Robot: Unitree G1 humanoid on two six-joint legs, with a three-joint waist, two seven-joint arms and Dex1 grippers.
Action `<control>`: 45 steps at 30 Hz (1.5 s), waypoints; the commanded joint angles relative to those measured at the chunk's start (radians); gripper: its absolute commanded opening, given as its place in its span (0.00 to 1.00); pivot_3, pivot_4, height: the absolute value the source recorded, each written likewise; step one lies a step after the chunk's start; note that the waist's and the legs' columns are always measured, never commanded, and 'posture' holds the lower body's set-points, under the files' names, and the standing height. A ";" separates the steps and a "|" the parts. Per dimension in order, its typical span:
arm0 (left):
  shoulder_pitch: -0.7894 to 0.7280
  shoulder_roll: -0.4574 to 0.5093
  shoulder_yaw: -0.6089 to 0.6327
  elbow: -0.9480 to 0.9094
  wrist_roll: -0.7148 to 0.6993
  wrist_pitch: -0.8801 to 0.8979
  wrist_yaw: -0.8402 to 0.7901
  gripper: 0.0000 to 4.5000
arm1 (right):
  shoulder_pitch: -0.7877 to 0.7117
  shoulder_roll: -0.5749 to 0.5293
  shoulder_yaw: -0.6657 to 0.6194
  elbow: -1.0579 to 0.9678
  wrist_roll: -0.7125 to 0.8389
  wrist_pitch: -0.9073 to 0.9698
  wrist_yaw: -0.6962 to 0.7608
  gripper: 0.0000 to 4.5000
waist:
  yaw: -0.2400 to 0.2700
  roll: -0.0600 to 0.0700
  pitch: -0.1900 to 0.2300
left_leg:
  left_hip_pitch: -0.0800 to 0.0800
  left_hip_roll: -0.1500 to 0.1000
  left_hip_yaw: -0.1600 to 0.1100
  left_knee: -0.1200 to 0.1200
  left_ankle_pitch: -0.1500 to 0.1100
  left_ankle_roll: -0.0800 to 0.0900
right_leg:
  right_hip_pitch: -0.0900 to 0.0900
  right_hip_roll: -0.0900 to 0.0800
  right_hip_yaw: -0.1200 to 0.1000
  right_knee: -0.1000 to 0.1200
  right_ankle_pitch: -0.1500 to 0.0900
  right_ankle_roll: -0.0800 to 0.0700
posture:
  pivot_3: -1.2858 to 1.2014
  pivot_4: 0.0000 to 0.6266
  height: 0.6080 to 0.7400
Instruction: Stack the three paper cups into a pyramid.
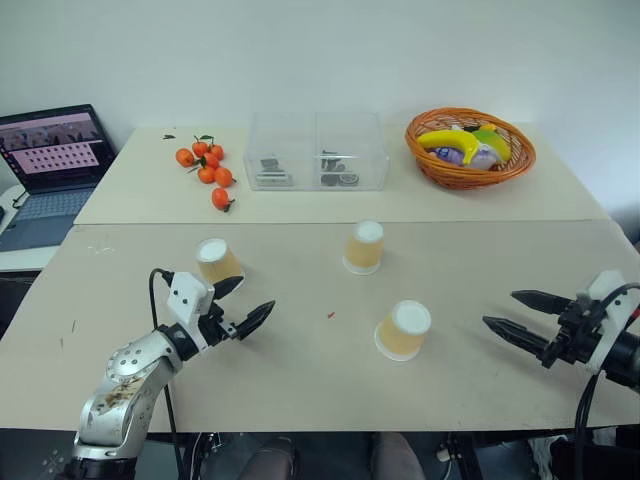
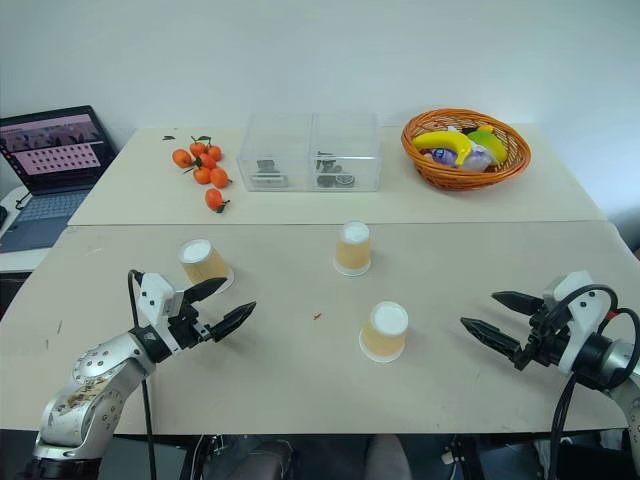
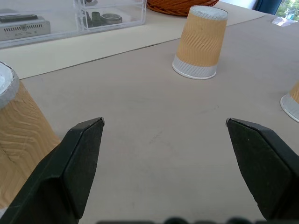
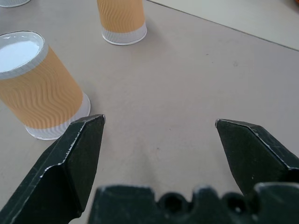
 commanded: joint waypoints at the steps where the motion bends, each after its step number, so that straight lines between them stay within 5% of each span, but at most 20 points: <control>1: -0.043 0.023 -0.030 0.014 0.010 -0.040 -0.061 0.99 | 0.030 0.015 -0.055 -0.089 0.020 -0.003 -0.024 1.00 | 0.000 0.000 0.000 | 0.000 0.000 0.000 0.000 0.000 0.000 | 0.000 0.000 0.000 0.000 0.000 0.000 | 0.52 0.24 0.99; 13: -0.271 0.012 -0.127 0.120 0.007 -0.044 -0.187 0.99 | 0.200 0.063 -0.053 -0.428 0.098 0.067 -0.093 1.00 | -0.004 -0.001 0.000 | -0.001 -0.001 0.000 0.001 0.000 0.000 | 0.001 0.000 0.000 0.000 0.000 0.001 | 0.52 0.24 0.99; 45: -0.404 0.066 -0.101 0.061 -0.071 0.065 -0.227 0.99 | 0.037 0.128 0.242 -0.387 0.088 0.060 -0.132 1.00 | -0.002 -0.001 0.001 | 0.000 -0.001 0.000 0.001 0.000 0.000 | -0.001 0.000 0.000 0.000 0.001 -0.001 | 0.52 0.24 0.99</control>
